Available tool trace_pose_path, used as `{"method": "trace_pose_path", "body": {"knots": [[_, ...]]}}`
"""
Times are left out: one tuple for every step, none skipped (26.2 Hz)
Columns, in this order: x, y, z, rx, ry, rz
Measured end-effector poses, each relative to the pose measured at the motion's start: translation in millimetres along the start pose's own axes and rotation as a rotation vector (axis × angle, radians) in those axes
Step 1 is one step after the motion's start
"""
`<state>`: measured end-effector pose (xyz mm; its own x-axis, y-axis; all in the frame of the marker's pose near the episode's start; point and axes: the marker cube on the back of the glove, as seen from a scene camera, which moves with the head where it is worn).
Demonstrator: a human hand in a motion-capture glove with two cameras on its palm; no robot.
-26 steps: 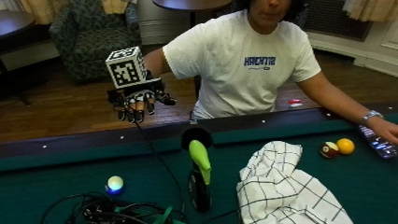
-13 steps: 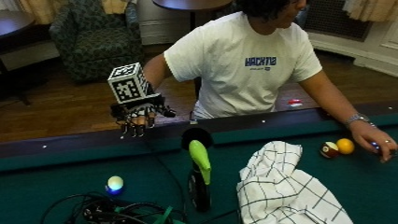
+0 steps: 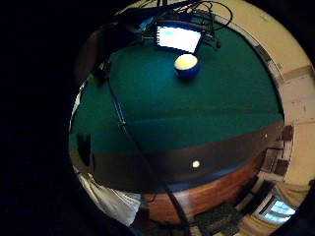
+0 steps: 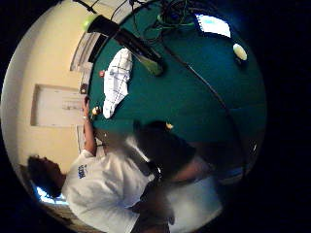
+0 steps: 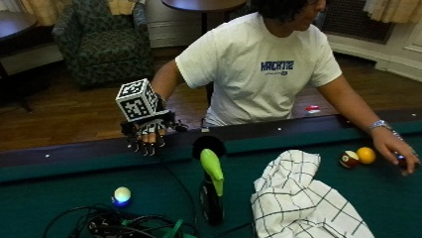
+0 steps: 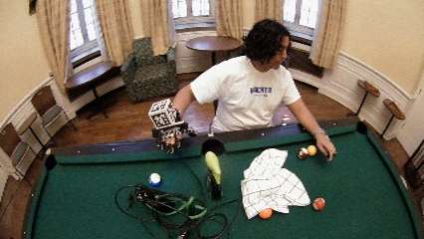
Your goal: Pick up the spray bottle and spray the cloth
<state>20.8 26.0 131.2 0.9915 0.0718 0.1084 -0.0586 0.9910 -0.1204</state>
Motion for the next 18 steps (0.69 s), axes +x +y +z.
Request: {"method": "trace_pose_path", "body": {"knots": [[0,0,1,0.000,-0.004,0.000],[0,0,2,0.002,-0.009,-0.001],[-1,0,3,0.004,-0.017,-0.002],[-1,0,3,0.007,-0.026,-0.002],[-1,1,3,0.010,-0.036,-0.003],[-1,2,3,0.014,-0.046,-0.003],[0,4,4,0.019,-0.054,-0.004],[1,5,4,0.022,-0.061,-0.005],[2,6,5,0.024,-0.068,-0.006],[4,7,6,0.026,-0.075,-0.005],[5,7,8,0.027,-0.083,-0.004],[6,6,9,0.027,-0.093,-0.002],[7,6,11,0.028,-0.106,0.001],[8,5,12,0.029,-0.122,0.005],[9,4,14,0.032,-0.141,0.008],[9,1,15,0.036,-0.163,0.009],[8,-2,17,0.041,-0.186,0.010],[7,-6,18,0.046,-0.207,0.009]]}}
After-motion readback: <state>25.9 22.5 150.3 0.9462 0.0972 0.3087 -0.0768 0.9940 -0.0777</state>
